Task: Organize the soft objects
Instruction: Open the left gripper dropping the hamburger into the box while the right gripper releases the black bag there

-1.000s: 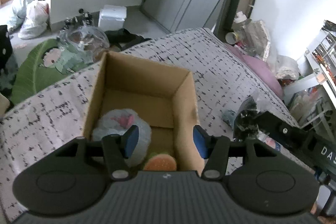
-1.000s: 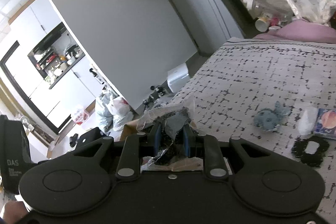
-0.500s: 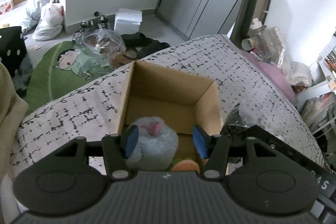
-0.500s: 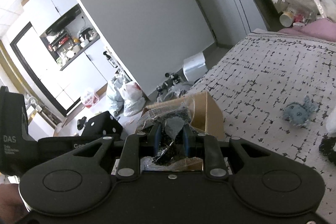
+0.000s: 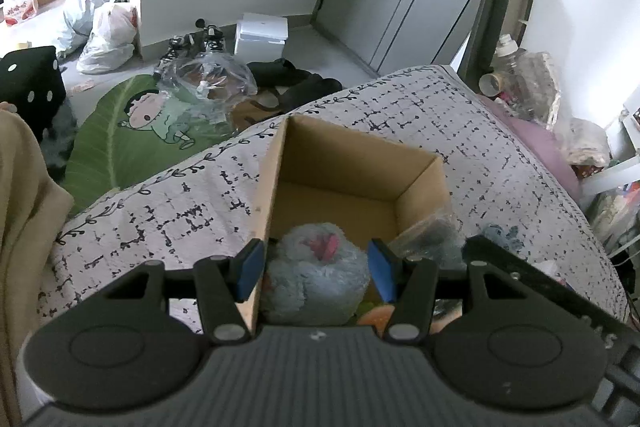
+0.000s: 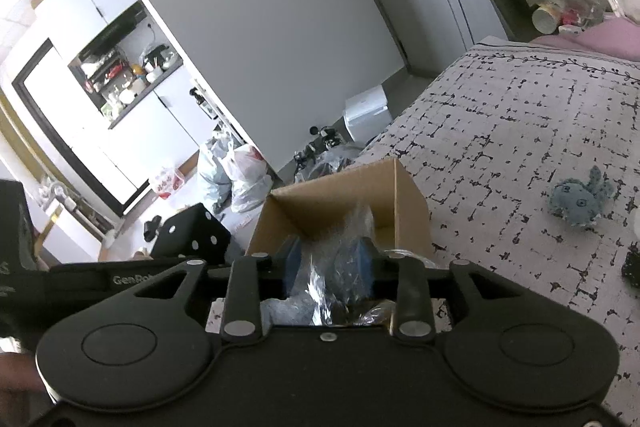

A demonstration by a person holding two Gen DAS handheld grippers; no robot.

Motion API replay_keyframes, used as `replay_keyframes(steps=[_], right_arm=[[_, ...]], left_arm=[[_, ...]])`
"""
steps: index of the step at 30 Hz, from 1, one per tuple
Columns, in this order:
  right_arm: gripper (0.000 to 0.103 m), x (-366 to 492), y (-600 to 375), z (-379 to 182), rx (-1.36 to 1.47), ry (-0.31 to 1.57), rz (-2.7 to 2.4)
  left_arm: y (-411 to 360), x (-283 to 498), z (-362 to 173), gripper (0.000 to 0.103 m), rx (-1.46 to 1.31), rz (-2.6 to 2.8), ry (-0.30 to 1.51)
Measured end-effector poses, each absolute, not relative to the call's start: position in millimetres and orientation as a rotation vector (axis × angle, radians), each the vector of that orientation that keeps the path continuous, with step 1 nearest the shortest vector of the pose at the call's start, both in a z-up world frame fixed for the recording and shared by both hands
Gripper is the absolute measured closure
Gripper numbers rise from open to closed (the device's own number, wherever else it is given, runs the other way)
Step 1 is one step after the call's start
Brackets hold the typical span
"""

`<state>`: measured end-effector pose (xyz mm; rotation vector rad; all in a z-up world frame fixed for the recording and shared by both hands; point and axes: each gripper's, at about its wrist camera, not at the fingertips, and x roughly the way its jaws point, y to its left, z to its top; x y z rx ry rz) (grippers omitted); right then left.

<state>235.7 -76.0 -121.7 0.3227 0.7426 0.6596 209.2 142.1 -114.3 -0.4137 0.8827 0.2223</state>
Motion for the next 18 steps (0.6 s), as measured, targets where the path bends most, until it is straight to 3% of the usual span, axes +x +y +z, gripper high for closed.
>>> replay_keyframes(steps=[3, 14, 18], right_arm=[[0.060, 234, -85, -117, 0.353, 0.730, 0.648], [0.051, 224, -114, -102, 0.377, 0.727, 0.629], [0.048, 221, -123, -98, 0.369, 0.730, 0.616]], left_arm=[[140, 210, -113, 0.047, -0.407, 0.222, 0.880], [120, 208, -102, 0.047, -0.364, 0.208, 0.882], [111, 206, -96, 0.039, -0.343, 0.205, 0.875]])
